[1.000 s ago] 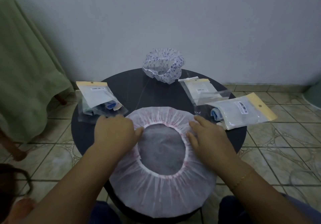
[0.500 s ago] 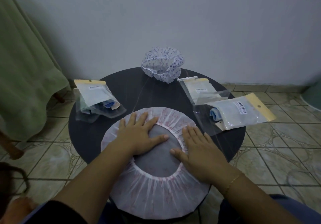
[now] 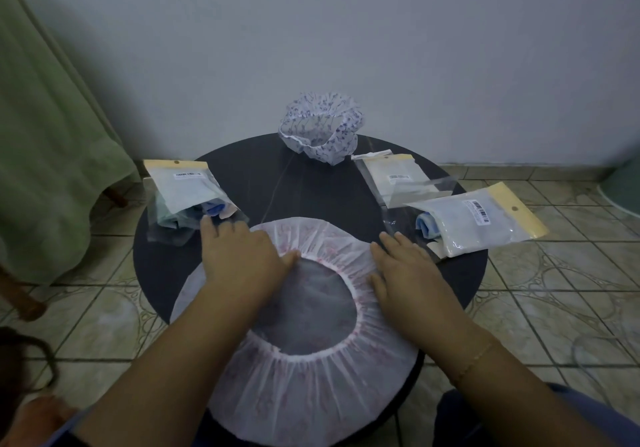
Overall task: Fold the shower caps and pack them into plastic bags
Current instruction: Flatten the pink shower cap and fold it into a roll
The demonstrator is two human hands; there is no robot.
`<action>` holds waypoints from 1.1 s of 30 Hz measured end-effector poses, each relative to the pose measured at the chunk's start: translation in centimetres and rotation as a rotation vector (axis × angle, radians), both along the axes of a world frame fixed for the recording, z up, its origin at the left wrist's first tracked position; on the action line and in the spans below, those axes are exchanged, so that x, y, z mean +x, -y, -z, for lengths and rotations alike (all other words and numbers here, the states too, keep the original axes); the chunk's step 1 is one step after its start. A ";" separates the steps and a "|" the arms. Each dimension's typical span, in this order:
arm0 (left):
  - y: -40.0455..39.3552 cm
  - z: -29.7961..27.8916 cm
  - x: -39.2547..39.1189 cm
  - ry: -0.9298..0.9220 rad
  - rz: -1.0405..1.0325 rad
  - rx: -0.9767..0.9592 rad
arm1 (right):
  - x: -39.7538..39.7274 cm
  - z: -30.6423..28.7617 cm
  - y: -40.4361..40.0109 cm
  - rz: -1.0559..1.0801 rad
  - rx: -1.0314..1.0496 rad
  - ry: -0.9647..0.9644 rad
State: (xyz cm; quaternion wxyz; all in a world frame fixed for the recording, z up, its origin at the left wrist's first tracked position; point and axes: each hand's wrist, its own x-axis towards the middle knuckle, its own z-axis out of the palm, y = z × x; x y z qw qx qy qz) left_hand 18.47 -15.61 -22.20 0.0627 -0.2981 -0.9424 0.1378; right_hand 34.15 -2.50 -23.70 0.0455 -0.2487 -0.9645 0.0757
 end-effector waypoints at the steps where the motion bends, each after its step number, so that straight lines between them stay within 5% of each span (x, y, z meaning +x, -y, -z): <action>1: -0.2 0.1 -0.1 -0.009 0.051 0.088 | -0.2 0.1 0.2 -0.016 -0.013 -0.021; 4: -1.7 1.2 -0.8 0.125 0.358 0.475 | -0.4 0.3 1.1 -0.089 -0.085 -0.011; 7: -3.1 2.5 -1.1 0.349 0.569 0.466 | -0.4 0.8 1.5 -0.136 -0.115 0.072; 11: -3.6 4.2 -1.6 0.481 0.462 0.237 | -0.1 1.6 1.2 -0.129 -0.151 0.152; 24: -3.3 3.0 -1.8 0.550 0.341 0.354 | 0.0 2.2 0.9 -0.047 -0.139 0.163; 27: -1.5 1.2 -1.7 0.427 0.341 0.408 | 0.2 1.9 0.8 0.041 -0.137 0.160; 33: 3.1 0.5 -0.5 0.374 0.173 0.260 | 0.2 0.1 0.9 0.097 0.007 -0.029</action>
